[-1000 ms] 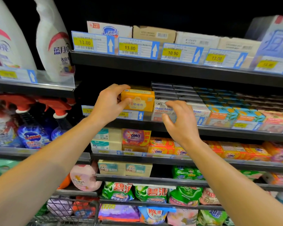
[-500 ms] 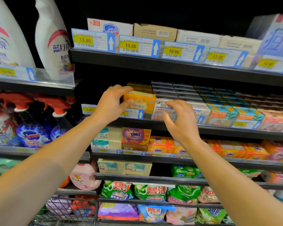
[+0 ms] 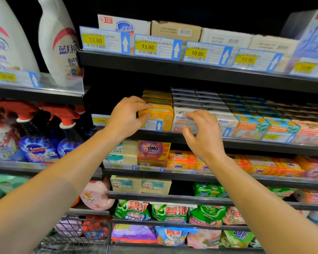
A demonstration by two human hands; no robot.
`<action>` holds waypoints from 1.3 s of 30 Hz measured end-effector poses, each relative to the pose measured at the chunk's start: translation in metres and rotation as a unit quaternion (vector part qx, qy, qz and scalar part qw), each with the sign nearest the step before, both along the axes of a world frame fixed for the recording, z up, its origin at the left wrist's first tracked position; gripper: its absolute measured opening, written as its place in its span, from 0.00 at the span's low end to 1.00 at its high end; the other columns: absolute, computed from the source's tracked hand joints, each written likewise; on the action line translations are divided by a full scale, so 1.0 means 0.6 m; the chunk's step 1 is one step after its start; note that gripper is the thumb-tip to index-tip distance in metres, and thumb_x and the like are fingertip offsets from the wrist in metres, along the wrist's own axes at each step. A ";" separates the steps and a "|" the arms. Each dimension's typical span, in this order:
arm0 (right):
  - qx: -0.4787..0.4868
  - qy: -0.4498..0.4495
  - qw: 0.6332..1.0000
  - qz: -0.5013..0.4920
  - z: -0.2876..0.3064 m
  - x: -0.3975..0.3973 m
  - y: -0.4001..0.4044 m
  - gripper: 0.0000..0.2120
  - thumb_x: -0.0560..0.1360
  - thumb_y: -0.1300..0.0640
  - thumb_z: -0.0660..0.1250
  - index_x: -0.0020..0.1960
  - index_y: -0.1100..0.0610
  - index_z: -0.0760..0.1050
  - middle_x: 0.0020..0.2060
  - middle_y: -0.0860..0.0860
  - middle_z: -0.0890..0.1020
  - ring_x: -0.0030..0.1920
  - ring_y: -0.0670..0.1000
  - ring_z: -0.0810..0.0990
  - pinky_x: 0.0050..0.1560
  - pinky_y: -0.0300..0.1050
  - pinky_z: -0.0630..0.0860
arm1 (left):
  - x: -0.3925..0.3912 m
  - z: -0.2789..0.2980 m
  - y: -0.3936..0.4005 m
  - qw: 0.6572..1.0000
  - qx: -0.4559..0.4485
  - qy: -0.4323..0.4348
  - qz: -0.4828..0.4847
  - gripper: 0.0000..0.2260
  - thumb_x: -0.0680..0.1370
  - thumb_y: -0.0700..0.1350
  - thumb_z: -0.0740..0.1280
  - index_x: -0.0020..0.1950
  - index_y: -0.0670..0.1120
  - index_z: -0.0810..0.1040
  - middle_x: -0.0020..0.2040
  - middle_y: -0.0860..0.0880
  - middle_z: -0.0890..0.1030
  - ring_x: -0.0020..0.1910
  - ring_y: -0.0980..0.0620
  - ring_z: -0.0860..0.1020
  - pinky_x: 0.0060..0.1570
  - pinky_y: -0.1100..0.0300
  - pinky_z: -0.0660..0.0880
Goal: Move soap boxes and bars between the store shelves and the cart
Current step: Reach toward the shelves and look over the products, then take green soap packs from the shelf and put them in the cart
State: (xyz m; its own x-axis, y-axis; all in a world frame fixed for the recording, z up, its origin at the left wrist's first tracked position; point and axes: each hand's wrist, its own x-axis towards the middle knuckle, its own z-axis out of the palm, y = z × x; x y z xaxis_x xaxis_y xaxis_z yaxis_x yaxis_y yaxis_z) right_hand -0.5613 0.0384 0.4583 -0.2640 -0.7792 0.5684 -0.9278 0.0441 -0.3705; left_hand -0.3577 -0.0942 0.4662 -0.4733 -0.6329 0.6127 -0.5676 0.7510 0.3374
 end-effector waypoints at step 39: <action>0.243 0.129 0.960 0.058 -0.101 0.344 0.348 0.33 0.78 0.41 0.62 0.78 0.51 0.58 0.77 0.51 0.60 0.78 0.56 0.54 0.78 0.56 0.50 | 0.330 -0.163 0.456 0.974 0.106 -0.168 0.109 0.30 0.75 0.61 0.56 0.71 0.46 0.73 0.70 0.42 0.74 0.69 0.39 0.70 0.68 0.43 0.68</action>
